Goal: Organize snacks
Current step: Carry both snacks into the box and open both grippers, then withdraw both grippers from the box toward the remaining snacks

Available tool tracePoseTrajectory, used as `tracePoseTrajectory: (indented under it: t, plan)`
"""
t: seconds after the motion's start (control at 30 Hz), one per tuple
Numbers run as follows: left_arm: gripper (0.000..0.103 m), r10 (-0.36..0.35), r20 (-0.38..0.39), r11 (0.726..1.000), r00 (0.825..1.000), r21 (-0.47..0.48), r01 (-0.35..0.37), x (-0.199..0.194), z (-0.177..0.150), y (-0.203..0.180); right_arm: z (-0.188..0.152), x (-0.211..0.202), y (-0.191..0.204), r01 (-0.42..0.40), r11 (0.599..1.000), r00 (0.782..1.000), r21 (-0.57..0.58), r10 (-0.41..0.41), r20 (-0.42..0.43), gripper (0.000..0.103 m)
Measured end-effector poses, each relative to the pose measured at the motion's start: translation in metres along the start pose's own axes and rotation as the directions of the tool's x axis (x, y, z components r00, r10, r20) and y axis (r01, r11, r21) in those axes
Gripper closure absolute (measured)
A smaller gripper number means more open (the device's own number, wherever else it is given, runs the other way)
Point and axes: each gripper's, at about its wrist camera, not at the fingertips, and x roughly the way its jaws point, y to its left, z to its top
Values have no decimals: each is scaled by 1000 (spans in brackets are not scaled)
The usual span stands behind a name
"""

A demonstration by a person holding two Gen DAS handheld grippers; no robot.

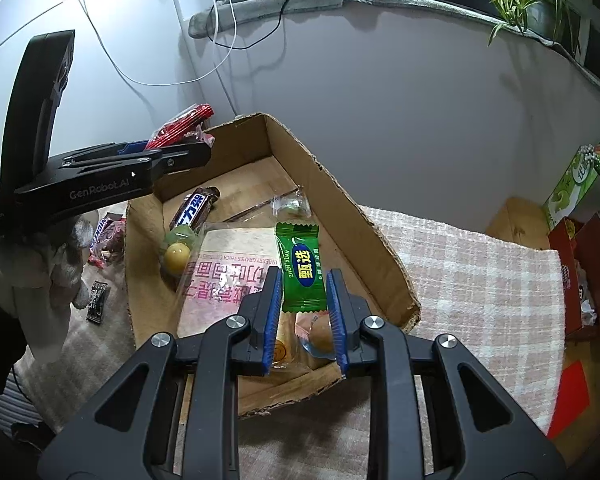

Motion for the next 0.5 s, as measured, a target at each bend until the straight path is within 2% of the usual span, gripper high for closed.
tracePoseTrajectory:
  t: [0.17, 0.2, 0.23, 0.27, 0.3, 0.5]
  plan:
    - [54, 2, -1, 1000, 1000, -11, -2, 4, 2, 0, 1, -1, 2, 8, 1000, 1000, -9, -8, 9, 78]
    - [53, 5, -4, 1000, 1000, -11, -5, 4, 3, 0, 1, -2, 3, 12, 1000, 1000, -10, -12, 12, 70]
    - [48, 8, -4, 1000, 1000, -13, -8, 4, 3, 0, 1, -3, 4, 17, 1000, 1000, -9, -17, 20, 57]
    - [41, 11, -3, 1000, 1000, -17, -11, 3, 4, 1, 0, -4, 4, 21, 1000, 999, -10, -20, 27, 51]
    - [38, 12, -1, 1000, 1000, -25, -12, 2, 5, 2, 0, -6, 5, 24, 1000, 999, -10, -24, 36, 46]
    - [38, 13, 13, 1000, 1000, -26, -13, -5, 5, 4, 0, -11, 10, 23, 1000, 999, -13, -23, 41, 44]
